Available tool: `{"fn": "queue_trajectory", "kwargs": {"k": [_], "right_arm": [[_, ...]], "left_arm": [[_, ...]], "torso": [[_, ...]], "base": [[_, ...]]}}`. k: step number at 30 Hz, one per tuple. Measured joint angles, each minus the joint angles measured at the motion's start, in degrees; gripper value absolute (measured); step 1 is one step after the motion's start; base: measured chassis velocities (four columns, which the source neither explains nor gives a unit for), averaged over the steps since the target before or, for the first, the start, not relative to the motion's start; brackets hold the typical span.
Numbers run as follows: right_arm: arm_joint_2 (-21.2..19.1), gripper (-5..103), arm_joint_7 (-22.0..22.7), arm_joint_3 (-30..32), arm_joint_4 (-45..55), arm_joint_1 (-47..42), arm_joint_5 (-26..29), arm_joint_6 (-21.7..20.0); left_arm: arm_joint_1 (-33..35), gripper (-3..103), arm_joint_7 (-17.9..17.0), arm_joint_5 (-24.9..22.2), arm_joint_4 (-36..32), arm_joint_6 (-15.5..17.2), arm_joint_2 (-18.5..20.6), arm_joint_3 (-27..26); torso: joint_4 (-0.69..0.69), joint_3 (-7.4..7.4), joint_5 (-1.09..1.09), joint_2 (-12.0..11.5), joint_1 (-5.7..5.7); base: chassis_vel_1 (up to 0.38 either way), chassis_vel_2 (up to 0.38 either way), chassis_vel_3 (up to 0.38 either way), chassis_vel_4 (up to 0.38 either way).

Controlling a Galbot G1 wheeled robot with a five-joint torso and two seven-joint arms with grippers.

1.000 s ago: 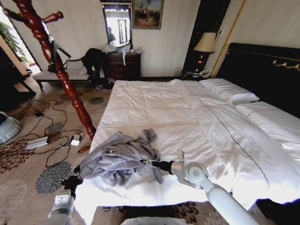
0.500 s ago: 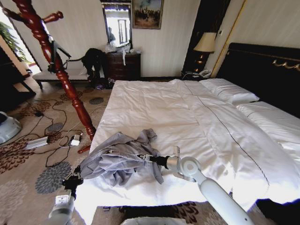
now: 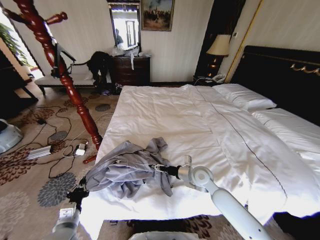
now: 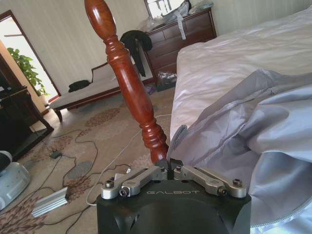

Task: Pick up the clothes from the bed and hang them on the clothes hanger.

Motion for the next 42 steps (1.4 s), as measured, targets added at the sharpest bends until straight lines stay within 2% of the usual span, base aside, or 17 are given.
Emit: {"fn": "queue_trajectory", "kwargs": {"k": [3, 9, 11, 13, 14, 22, 25, 26, 27, 30, 31, 34, 35, 36, 40, 41, 42], "right_arm": [[-0.13, 36, 0.0, 0.12, 0.18, -0.01, 0.0, 0.0], [-0.14, 20, 0.05, 0.14, 0.38, -0.09, -0.02, 0.0], [-0.19, 9, 0.14, 0.14, 0.78, -0.18, -0.11, 0.0], [-0.31, 9, 0.25, 0.2, 1.24, -0.27, -0.16, 0.01], [-0.53, 2, 0.37, 0.41, 1.9, -0.33, -0.24, 0.06], [-3.11, 1, 1.67, 3.81, 7.76, 1.19, -1.0, 2.04], [-5.32, 1, 2.4, 5.58, 10.3, 2.65, -1.59, 3.58], [-6.42, 1, 2.95, 6.43, 11.39, 3.39, -2.0, 4.45], [-6.42, 1, 2.95, 6.43, 11.39, 3.39, -2.0, 4.45], [-9.3, 1, 3.98, 8.51, 13.46, 6.54, -2.69, 6.33], [-9.3, 1, 3.98, 8.51, 13.46, 6.54, -2.69, 6.33], [-11.63, 1, 4.99, 9.35, 13.94, 13.01, -1.94, 7.47], [-12.15, 1, 5.21, 9.38, 13.75, 15.79, -1.39, 7.74], [-12.15, 1, 5.21, 9.38, 13.75, 15.79, -1.39, 7.74], [-14.16, 1, 6.02, 9.15, 11.13, 25.28, 2.13, 8.52], [-14.16, 1, 6.02, 9.15, 11.13, 25.28, 2.13, 8.52], [-14.98, 1, 6.32, 9.14, 10.49, 27.01, 3.26, 8.84]], "left_arm": [[0.02, 0, 0.0, 0.0, 0.0, 0.0, -0.02, 0.0], [0.1, 0, 0.0, 0.07, -0.11, 0.0, -0.13, 0.02], [0.07, 0, 0.02, 0.07, -0.27, 0.0, -0.01, -0.05], [0.02, 0, 0.11, 0.07, -0.4, 0.0, 0.18, -0.14], [-0.09, 0, 0.26, 0.06, -0.68, 0.0, 0.48, -0.27], [-2.36, 0, 0.62, -2.83, -4.4, 1.23, 4.89, -0.67], [-4.94, 0, 0.58, -6.27, -6.0, 2.37, 8.85, -0.86], [-7.17, 0, 0.42, -8.85, -6.7, 3.19, 11.67, -1.11], [-7.17, 0, 0.42, -8.85, -6.7, 3.19, 11.67, -1.11], [-12.75, 0, -0.37, -16.24, -7.71, 5.03, 19.86, -2.64], [-12.75, 0, -0.37, -16.24, -7.71, 5.03, 19.86, -2.64], [-16.74, 0, -0.46, -24.04, -8.35, 6.16, 27.0, -5.96], [-17.66, 0, -0.29, -26.62, -8.52, 6.5, 28.53, -7.21], [-17.66, 0, -0.29, -26.62, -8.52, 6.5, 28.53, -7.21], [-23.41, 0, 1.7, -39.47, -8.2, 8.46, 36.18, -12.61], [-23.41, 0, 1.7, -39.47, -8.2, 8.46, 36.18, -12.61], [-26.85, 0, 1.31, -42.34, -6.88, 9.08, 38.33, -12.44]], "torso": [[0.0, 0.0, 0.0, 0.0, 0.0], [0.0, 0.0, 0.0, 0.0, 0.0], [0.0, 0.0, 0.0, 0.0, 0.0], [0.01, 0.0, 0.0, 0.0, 0.0], [0.01, 0.0, 0.0, 0.0, 0.0], [0.01, 0.0, 0.0, 0.0, -0.01], [0.01, 0.0, 0.0, 0.0, -0.01], [0.0, 0.0, -0.01, 0.0, -0.01], [0.0, 0.0, -0.01, 0.0, -0.01], [-0.03, 0.0, 0.0, 0.0, 0.0], [-0.03, 0.0, 0.0, 0.0, 0.0], [-0.01, 0.01, 0.0, 0.0, 0.0], [0.01, 0.01, 0.0, 0.0, 0.0], [0.01, 0.01, 0.0, 0.0, 0.0], [0.05, 0.0, 0.0, 0.0, 0.0], [0.05, 0.0, 0.0, 0.0, 0.0], [0.01, 0.01, -0.01, 0.0, 0.0]], "base": [[0.0, 0.0, 0.0, 0.0], [0.0, 0.0, 0.0, 0.0], [0.0, 0.0, 0.0, 0.0], [0.0, 0.0, 0.0, 0.0], [0.0, 0.0, 0.0, 0.0], [0.0, 0.0, 0.0, 0.0], [0.0, 0.0, 0.0, 0.0], [0.0, 0.0, 0.0, 0.0], [0.0, 0.0, 0.0, 0.0], [0.0, 0.0, 0.0, 0.0], [0.0, 0.0, 0.0, 0.0], [0.0, 0.0, 0.0, 0.0], [0.0, 0.0, 0.0, 0.0], [0.0, 0.0, 0.0, 0.0], [0.0, 0.0, 0.0, 0.0], [0.0, 0.0, 0.0, 0.0], [0.0, 0.0, 0.0, 0.0]]}}
